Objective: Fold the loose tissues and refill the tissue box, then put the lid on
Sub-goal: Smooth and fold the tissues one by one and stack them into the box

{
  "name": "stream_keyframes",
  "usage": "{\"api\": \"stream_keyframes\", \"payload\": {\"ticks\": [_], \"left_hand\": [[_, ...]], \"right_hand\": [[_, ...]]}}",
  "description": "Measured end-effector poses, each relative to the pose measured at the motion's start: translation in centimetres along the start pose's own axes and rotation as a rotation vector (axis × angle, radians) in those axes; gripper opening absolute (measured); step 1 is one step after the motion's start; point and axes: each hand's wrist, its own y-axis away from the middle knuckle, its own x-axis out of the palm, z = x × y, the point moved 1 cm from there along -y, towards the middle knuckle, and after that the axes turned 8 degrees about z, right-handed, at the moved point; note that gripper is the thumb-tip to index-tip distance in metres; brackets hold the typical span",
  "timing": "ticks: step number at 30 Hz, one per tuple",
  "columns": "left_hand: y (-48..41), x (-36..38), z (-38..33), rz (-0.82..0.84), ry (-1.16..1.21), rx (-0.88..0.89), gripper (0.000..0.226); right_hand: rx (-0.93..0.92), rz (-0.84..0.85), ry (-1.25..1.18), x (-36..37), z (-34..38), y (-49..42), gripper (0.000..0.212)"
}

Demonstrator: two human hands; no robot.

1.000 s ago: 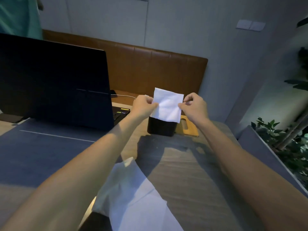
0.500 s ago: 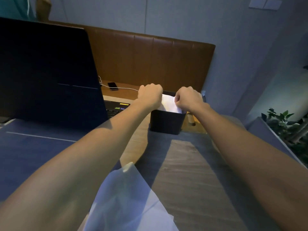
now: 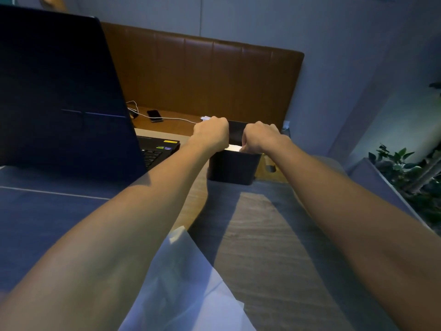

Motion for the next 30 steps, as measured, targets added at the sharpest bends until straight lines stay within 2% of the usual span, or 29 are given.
{"api": "stream_keyframes", "payload": {"ticks": [5,10,13,16,18,21,27,30], "left_hand": [[1.7,0.1,0.2,-0.256,0.115,-0.001,0.019],[5.3,-0.9,-0.2,-0.354,0.311,0.058,0.017],[8.0,-1.5,-0.4,-0.319,0.404,0.067,0.016],[10.8,-2.0,-0.6,-0.190,0.436,0.085,0.011],[12.9,-1.9,-0.8,-0.096,0.437,0.099,0.013],[16.0,-1.0,-1.2,-0.056,0.396,0.108,0.018],[21.7,1.3,-1.9,0.039,0.243,0.107,0.014],[23.9,2.1,-1.8,0.076,0.173,0.073,0.011]], "right_hand": [[-0.018,-0.171,-0.093,-0.8,-0.6,1.8,0.018],[-0.083,-0.252,-0.190,-2.5,-1.2,5.7,0.016],[-0.114,-0.242,-0.211,-2.8,-1.0,8.6,0.018],[-0.140,-0.212,-0.248,-2.4,-0.1,11.4,0.019],[-0.150,-0.206,-0.282,-1.6,0.7,13.2,0.019],[-0.168,-0.172,-0.311,0.0,2.4,15.9,0.016],[-0.252,0.101,-0.336,5.2,5.4,21.2,0.012],[-0.274,0.165,-0.306,7.0,6.4,23.2,0.025]]}}
